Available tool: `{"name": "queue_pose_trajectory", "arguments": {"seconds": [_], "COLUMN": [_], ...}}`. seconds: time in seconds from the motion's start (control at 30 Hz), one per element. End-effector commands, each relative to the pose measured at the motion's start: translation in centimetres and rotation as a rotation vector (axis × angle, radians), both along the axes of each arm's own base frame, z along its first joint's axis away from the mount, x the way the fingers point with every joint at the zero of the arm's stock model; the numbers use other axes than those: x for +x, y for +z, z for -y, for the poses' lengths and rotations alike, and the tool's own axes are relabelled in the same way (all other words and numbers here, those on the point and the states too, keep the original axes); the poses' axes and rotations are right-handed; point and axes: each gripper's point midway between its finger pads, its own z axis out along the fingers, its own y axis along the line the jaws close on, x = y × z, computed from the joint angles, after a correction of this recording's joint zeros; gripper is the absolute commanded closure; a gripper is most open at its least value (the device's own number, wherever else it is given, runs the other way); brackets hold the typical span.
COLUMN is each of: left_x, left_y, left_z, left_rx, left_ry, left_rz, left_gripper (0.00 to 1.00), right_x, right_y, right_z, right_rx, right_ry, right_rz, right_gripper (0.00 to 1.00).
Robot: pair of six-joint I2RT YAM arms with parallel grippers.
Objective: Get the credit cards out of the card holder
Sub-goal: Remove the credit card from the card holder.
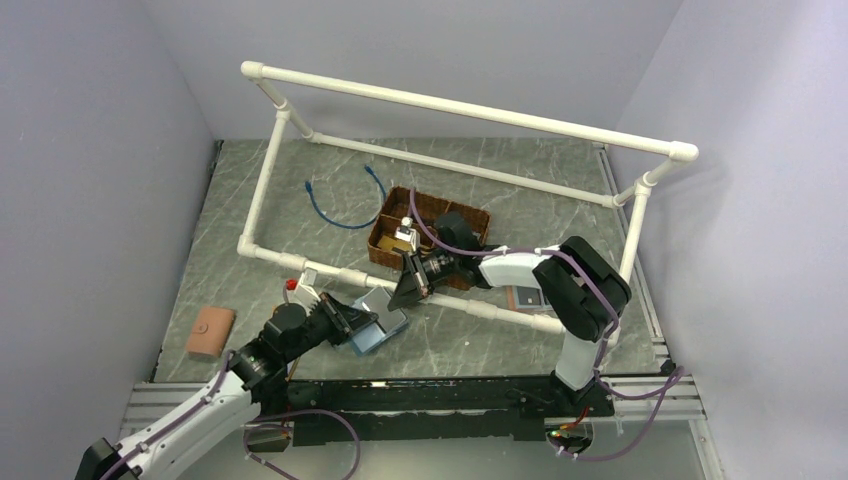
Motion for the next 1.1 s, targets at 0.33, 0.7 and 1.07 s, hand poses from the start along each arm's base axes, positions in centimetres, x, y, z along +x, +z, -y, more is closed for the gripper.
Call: {"name": "queue_pose_trajectory", "arguments": {"seconds": [0.33, 0.7, 1.07], "left_x": [-0.9, -2.6, -3.3], "left_y": [5.3, 4.0, 6.8], "left_z": [0.1, -0.5, 1.4], "left_rx": [0.042, 0.244, 0.261], "left_ry": [-0.129, -0.276, -0.461], "left_rz": [0.376, 0.412, 0.605], "left_gripper": [1.00, 1.00, 1.00], "right_x": [-1.6, -1.1, -0.3], "right_y": [4.1, 7.1, 4.5], "right_z": [-0.2, 2.4, 5.3], "right_rx": [0.135, 0.162, 0.243], "right_ry": [0.195, 0.343, 0.400], "right_rz": [0.190, 0.671, 0.998], "right_gripper": [0.71, 0.32, 0.00]}}
